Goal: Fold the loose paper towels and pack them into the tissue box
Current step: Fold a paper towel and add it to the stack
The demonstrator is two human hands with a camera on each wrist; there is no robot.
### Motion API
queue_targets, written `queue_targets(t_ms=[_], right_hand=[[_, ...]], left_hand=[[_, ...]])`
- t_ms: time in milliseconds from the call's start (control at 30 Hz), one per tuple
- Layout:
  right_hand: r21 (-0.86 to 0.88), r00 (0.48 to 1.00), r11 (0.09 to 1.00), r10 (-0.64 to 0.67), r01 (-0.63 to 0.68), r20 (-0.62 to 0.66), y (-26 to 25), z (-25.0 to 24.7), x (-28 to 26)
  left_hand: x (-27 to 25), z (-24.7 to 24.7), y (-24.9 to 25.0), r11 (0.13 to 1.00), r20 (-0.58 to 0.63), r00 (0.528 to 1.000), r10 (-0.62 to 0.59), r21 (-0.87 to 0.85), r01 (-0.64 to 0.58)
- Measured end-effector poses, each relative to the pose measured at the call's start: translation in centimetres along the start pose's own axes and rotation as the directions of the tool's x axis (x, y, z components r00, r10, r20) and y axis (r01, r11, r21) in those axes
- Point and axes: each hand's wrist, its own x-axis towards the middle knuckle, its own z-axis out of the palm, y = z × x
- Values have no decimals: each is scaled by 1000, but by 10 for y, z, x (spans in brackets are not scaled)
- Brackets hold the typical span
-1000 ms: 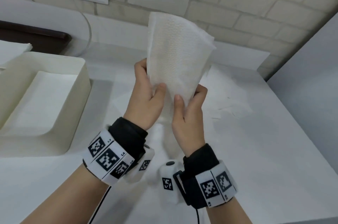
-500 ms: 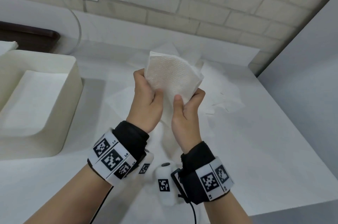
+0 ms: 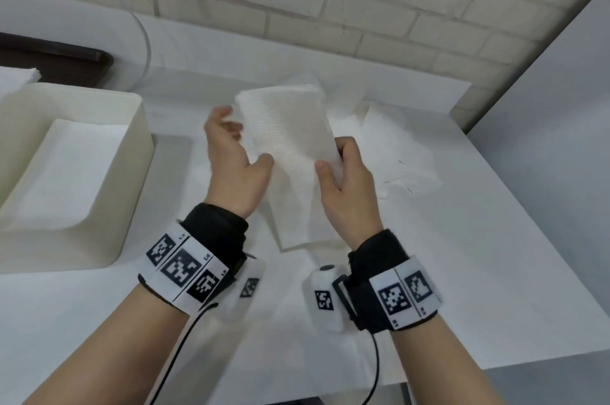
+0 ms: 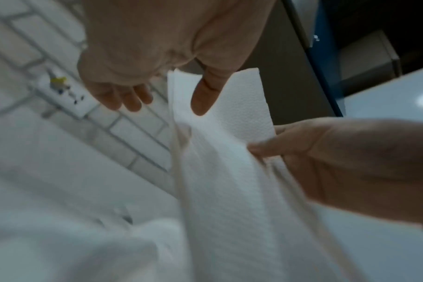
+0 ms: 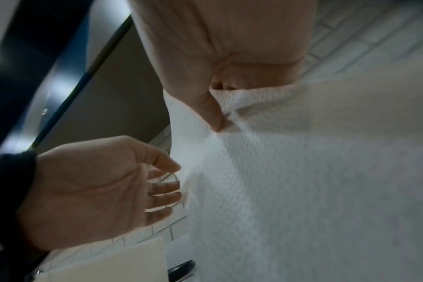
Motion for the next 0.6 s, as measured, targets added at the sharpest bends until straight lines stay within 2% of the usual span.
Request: queue_targets(t_ms=[67, 133, 167, 233, 333, 400, 500, 600], right_hand=[[-173, 996, 983, -47, 60, 78, -6, -11, 5], [-372, 977, 918, -65, 139, 203, -13, -18, 9], [-460, 964, 870, -61, 179, 260, -17, -20, 11], [-596, 939, 763, -43, 251, 340, -22, -21, 14], [-721, 914, 598, -54, 351, 401, -25, -18, 17], [-749, 890, 521, -43, 408, 455, -21, -11, 15], [-742, 839, 504, 61, 442, 541, -10, 2, 10], [-738, 817, 519, 124, 430, 564, -1, 9, 7]], left_hand=[[2, -10, 3, 986, -24, 992, 124, 114, -120], [3, -16, 6, 974, 86, 982, 168, 142, -179], [5, -17, 7, 979, 154, 977, 150, 114, -168], [6, -17, 4, 995, 234, 971, 43, 77, -63], [7, -16, -10, 986, 188, 975, -122, 138, 97], [3, -17, -23, 961, 187, 952, -241, 187, 206], [-1, -17, -40, 907, 203, 900, -387, 259, 332], [-2, -17, -44, 882, 208, 873, -442, 276, 381]])
